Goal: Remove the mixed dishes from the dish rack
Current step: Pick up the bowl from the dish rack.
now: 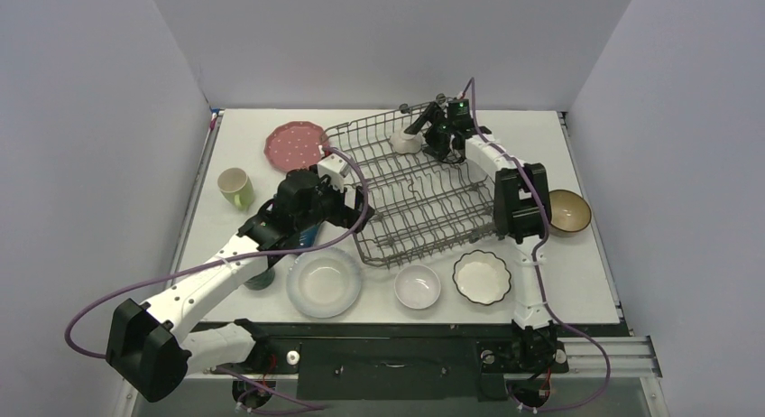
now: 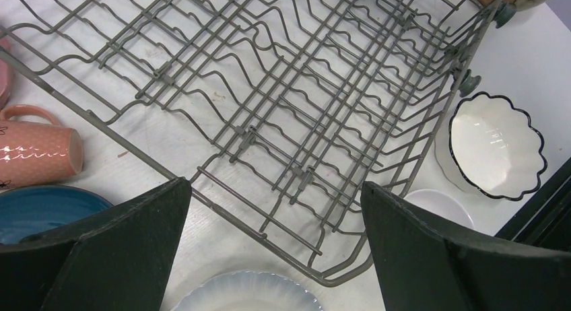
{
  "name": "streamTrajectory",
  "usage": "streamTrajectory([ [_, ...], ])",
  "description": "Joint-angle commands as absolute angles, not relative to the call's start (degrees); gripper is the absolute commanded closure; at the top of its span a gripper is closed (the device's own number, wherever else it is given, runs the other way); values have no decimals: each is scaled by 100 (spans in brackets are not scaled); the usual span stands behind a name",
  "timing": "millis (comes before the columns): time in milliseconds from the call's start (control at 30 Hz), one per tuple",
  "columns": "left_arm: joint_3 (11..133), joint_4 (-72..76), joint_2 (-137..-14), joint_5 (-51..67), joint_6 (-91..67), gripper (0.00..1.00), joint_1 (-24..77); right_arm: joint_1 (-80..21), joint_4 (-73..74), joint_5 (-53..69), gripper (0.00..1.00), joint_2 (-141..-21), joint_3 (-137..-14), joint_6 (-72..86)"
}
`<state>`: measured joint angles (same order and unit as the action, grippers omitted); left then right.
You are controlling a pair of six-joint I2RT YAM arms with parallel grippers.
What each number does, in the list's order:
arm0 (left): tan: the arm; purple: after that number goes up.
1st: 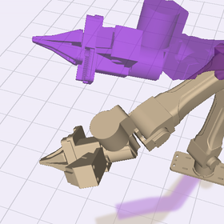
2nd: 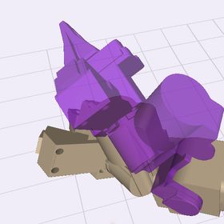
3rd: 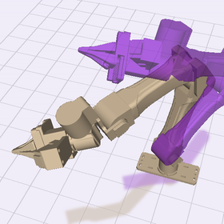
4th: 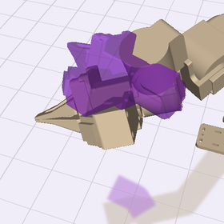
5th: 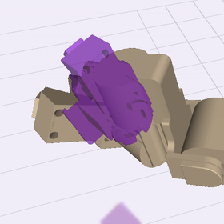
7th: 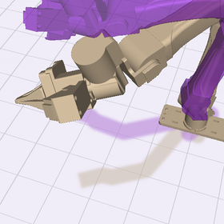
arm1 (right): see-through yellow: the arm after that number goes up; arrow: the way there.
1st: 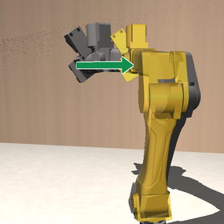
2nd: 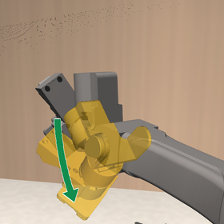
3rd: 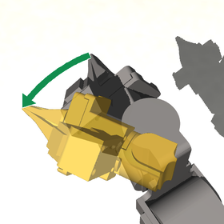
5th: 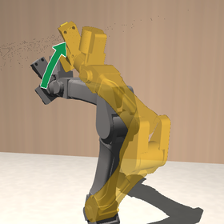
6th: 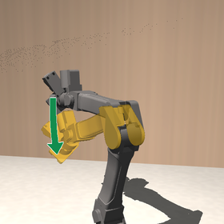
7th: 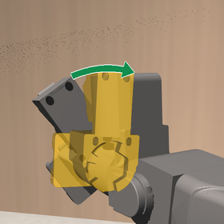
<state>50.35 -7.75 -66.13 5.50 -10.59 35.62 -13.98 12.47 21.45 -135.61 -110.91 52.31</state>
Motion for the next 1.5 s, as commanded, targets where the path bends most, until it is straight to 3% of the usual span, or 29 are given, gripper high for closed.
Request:
streamTrajectory([
  [0,5036,-389,-6544,637,-1137,4,3457,-1437,890,1843,16,-13698,-11329,5982],
  [567,5037,-457,-6504,563,-1191,4,3400,-1516,532,1868,15,-14284,-11681,6577],
  [833,5056,-487,-6543,538,-1187,4,3399,-1456,193,1925,24,-14208,-11467,6624],
  [1467,5001,-518,-6415,509,-1181,4,3400,-1451,-442,2139,61,-13540,-10753,6812],
])
